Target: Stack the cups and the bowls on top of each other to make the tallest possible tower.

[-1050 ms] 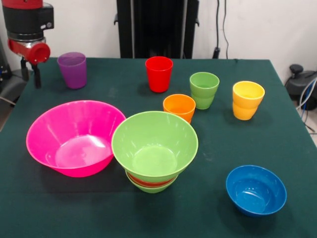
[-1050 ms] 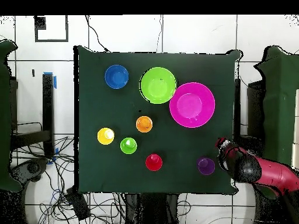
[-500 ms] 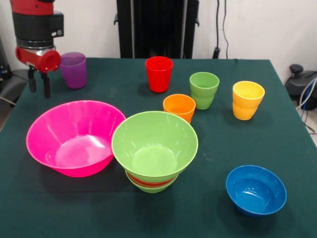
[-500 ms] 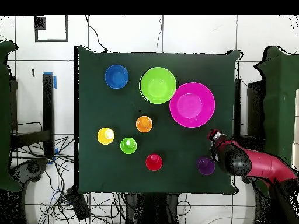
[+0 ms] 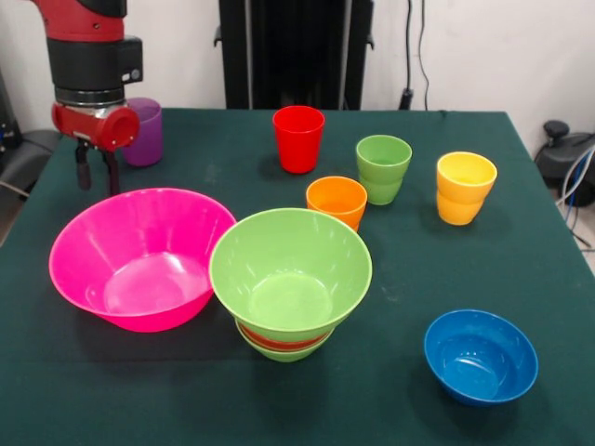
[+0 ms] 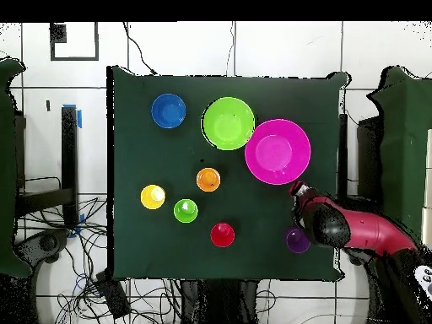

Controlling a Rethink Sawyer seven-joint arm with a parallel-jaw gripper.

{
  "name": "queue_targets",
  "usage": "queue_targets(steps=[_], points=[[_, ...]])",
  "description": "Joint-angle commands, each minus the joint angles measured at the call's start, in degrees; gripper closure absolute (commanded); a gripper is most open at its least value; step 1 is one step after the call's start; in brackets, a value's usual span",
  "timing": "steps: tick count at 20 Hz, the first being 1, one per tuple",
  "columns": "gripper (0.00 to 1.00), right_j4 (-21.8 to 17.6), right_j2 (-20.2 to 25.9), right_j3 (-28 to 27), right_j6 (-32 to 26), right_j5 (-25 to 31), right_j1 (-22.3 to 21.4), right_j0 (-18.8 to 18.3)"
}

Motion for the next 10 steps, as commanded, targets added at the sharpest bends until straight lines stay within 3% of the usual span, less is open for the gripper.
queue_targets(steps=[1,10], points=[[0.0,1.3,4.0,-2.3,0.8,-2.5,3.1,0.9],[0.0,-0.5,2.1,-3.3,0.9,-4.2,5.0,1.8]])
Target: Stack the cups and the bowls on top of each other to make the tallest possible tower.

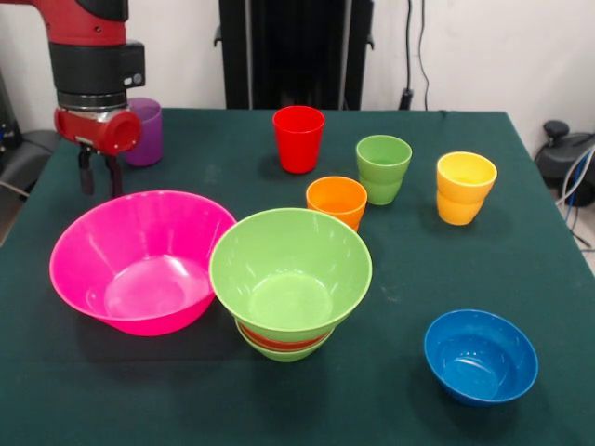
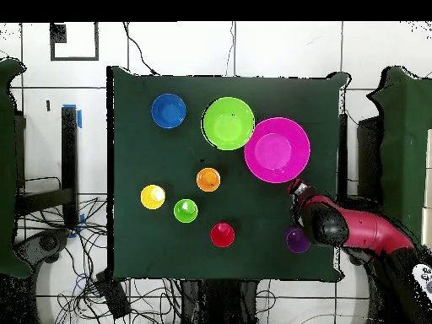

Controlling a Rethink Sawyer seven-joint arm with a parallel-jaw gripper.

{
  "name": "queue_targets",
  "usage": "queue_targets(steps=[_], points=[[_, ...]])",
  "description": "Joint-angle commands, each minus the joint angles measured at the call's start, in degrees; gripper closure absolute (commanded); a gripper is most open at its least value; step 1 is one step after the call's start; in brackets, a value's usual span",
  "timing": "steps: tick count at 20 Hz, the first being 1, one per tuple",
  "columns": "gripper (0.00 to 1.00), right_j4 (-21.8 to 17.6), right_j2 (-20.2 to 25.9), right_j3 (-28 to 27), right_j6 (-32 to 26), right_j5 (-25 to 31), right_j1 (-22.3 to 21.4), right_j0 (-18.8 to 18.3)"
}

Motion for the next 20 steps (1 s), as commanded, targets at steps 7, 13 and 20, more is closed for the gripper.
queue_targets(steps=[7,13,20], points=[[0.0,1.1,3.6,-0.7,0.0,-0.9,1.9,0.4],[0.0,3.1,6.1,2.3,-1.9,2.7,-2.1,-1.4],[0.0,6.0,9.0,4.9,-4.7,7.5,-5.4,-3.6]])
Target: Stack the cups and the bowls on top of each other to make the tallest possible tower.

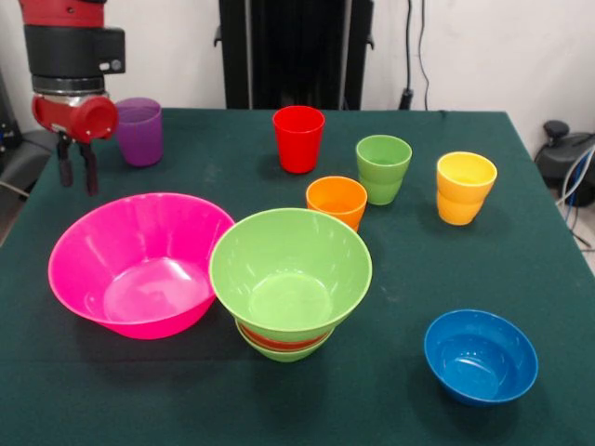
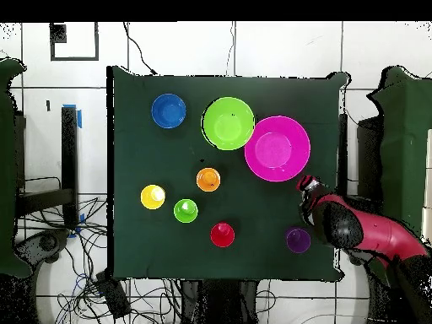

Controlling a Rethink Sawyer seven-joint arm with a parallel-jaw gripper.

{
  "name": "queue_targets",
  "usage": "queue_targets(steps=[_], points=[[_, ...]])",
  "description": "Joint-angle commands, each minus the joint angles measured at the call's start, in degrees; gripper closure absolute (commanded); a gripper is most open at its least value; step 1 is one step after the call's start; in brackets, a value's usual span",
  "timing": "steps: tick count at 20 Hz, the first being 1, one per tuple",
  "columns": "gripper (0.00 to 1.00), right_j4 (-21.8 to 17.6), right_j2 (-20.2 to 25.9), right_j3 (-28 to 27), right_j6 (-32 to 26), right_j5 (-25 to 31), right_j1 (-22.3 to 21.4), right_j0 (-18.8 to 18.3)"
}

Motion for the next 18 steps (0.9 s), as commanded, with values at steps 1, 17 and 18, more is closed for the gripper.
queue_targets(steps=[1,17,18], points=[[0.0,3.3,6.6,4.2,-5.3,8.6,-3.3,-0.4],[0.0,6.2,10.6,4.6,-4.9,9.7,-3.8,-2.8],[0.0,6.3,11.1,4.5,-5.1,9.7,-3.7,-3.0]])
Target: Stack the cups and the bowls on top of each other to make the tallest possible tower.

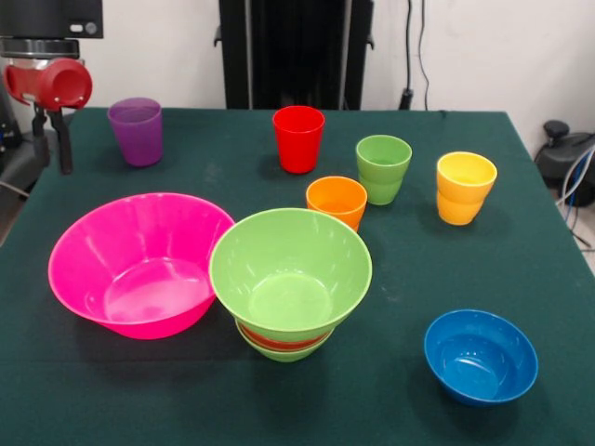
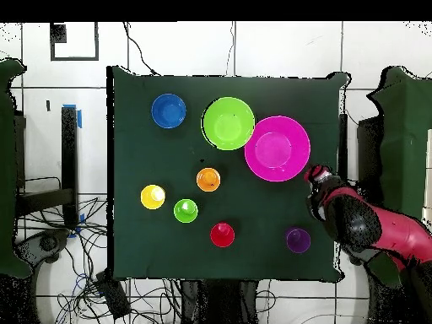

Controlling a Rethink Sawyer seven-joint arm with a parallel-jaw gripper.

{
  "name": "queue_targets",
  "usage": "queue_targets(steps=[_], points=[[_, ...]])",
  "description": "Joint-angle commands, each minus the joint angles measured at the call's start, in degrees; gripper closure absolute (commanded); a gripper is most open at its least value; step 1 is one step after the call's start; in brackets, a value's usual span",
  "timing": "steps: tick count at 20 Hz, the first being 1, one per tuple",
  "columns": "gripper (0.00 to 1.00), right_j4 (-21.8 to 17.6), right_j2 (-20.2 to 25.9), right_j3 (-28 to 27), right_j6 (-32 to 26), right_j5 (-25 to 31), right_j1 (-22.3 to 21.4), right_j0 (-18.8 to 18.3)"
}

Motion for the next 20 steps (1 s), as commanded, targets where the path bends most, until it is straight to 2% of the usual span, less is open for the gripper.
queue_targets(steps=[1,5,20], points=[[0.0,1.7,5.2,2.6,-4.8,5.7,1.5,0.4],[0.0,1.8,6.8,2.5,-4.9,5.0,2.3,-0.6],[0.0,1.3,5.4,-0.6,-3.0,4.1,4.4,1.3]])
